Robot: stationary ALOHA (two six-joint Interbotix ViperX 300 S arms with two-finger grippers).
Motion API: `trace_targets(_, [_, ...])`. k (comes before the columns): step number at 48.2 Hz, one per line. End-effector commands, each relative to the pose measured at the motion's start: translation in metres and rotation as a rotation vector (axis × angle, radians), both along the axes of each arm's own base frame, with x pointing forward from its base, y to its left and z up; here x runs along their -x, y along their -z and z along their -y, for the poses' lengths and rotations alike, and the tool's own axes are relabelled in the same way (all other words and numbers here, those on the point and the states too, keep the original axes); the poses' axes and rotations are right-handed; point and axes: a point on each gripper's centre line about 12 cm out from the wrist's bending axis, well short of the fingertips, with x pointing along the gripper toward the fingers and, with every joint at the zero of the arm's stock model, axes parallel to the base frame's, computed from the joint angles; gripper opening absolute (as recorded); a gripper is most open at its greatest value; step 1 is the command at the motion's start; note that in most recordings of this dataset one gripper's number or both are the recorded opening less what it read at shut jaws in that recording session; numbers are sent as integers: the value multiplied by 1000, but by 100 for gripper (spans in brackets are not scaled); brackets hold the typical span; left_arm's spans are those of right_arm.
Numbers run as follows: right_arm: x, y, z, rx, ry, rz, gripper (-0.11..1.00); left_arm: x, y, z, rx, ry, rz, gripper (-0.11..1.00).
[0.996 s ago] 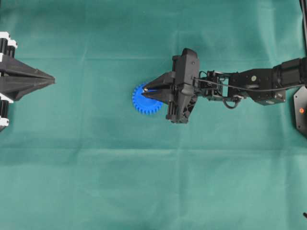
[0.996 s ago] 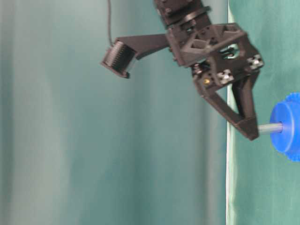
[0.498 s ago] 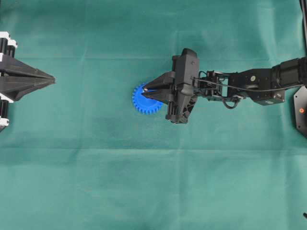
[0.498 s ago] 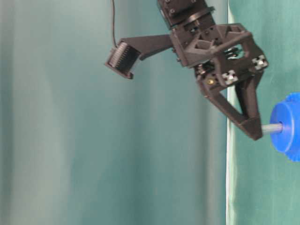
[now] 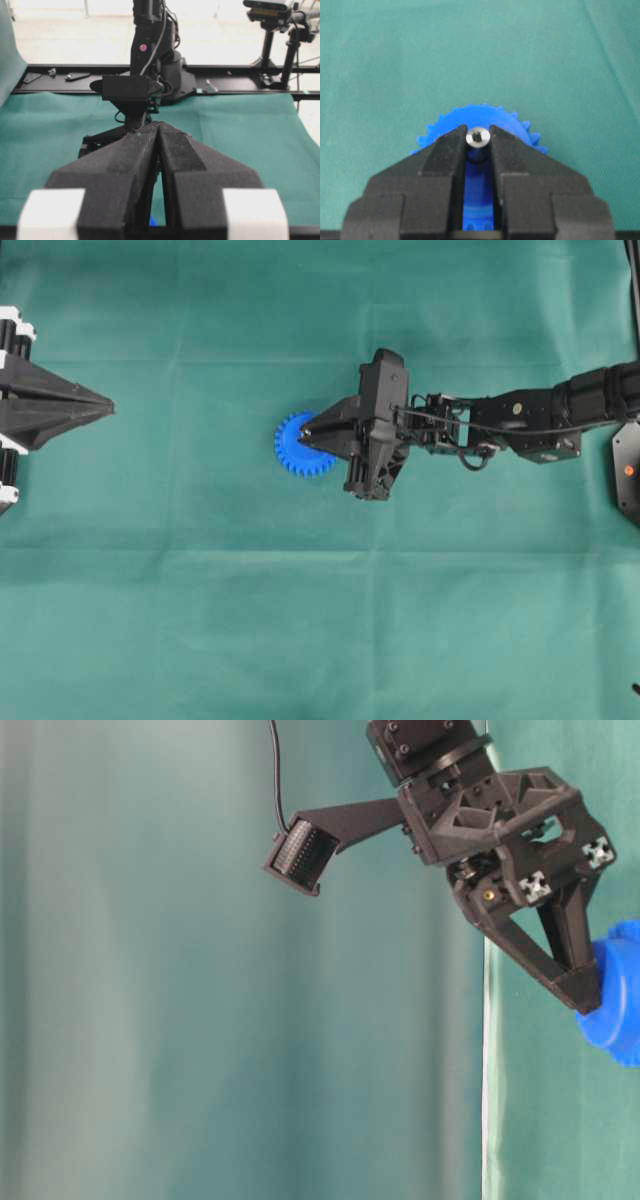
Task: Insert the shaft placed at a random location into the center hole of the medium gear at another random location.
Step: 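Open the right gripper to release the inserted shaft, then raise the open right gripper up and away from the gear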
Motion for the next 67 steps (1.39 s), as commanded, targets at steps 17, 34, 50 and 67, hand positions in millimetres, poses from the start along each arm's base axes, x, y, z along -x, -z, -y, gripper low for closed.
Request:
trace_targets(17, [-4,-5,1,-2,-1,-14,14,-2,-7,-1,-3,-2,17,0])
trace_targets(34, [-3,-25,1,0,-1,29,72,-2,-8,-1,-3,-2,18,0])
trace_targets(50, [8,-56,-2,2,-10,68,74,-2,-7,-1,-1,-2,17,0])
trace_targets(67, [23,-87,-7,6,-27,103,74,-2,-7,-1,0,-4,15,0])
